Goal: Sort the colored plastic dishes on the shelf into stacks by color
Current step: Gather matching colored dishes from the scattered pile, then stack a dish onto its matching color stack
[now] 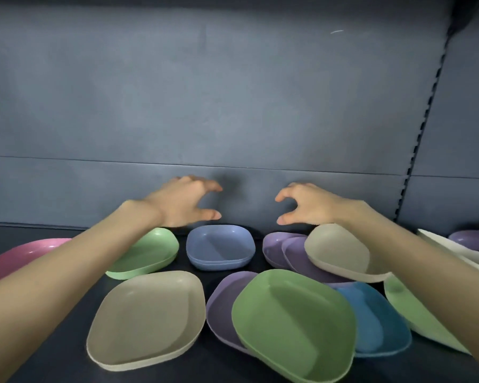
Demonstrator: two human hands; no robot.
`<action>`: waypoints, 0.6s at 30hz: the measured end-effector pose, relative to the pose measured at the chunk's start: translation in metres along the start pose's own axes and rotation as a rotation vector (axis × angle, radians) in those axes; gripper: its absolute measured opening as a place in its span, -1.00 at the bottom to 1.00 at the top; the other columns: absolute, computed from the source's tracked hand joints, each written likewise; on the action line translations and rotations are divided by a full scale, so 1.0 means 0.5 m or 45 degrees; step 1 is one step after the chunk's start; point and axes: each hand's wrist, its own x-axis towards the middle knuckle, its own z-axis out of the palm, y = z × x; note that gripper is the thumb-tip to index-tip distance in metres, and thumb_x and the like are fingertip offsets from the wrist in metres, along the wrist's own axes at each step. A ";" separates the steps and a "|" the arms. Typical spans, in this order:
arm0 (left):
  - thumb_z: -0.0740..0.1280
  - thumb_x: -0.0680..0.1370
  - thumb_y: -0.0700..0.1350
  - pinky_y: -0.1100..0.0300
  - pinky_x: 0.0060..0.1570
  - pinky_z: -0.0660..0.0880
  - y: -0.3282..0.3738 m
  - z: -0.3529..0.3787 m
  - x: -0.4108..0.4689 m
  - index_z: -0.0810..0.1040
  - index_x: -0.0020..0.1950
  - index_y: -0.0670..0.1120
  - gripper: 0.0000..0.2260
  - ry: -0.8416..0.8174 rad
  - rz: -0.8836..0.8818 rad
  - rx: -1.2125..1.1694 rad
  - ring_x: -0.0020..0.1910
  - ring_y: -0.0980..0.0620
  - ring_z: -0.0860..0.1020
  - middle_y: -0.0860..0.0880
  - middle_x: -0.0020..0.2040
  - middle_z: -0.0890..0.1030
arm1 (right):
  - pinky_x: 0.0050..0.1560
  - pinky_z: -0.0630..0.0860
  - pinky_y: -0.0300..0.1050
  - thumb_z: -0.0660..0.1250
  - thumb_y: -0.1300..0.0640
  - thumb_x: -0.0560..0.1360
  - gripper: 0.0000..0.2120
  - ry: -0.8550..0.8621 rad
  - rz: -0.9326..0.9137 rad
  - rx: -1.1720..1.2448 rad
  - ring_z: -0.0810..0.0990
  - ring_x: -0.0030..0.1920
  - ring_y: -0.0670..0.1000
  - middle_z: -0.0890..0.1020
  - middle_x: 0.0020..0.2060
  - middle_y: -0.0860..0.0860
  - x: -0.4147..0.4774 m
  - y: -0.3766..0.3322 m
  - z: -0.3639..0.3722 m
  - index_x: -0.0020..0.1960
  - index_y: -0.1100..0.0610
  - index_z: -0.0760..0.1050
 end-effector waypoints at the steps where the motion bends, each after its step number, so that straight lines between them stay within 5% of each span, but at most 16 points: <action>1: 0.31 0.52 0.13 0.08 0.37 0.24 0.013 -0.011 0.006 0.31 0.45 0.01 -0.47 0.041 0.041 0.002 0.40 -0.04 0.30 -0.02 0.43 0.38 | 0.19 0.30 -0.17 0.40 -0.04 0.46 -0.49 0.039 0.018 -0.008 0.36 0.32 0.04 0.45 0.30 0.04 -0.015 0.013 -0.018 0.36 0.08 0.39; 9: 0.33 0.51 0.16 0.01 0.35 0.27 0.157 -0.052 0.022 0.32 0.44 0.00 -0.45 0.236 0.250 -0.049 0.37 -0.05 0.35 -0.02 0.38 0.42 | 0.25 0.31 -0.07 0.39 -0.05 0.47 -0.52 0.239 0.132 -0.101 0.36 0.33 0.12 0.44 0.31 0.09 -0.164 0.096 -0.115 0.32 0.10 0.42; 18: 0.14 0.36 0.36 0.03 0.34 0.29 0.311 -0.027 -0.091 0.31 0.45 0.04 -0.28 0.155 0.132 -0.139 0.39 -0.03 0.33 0.01 0.39 0.42 | 0.33 0.21 -0.16 0.40 0.04 0.48 -0.53 0.239 0.004 -0.004 0.29 0.40 0.05 0.37 0.37 0.06 -0.335 0.122 -0.109 0.34 0.10 0.42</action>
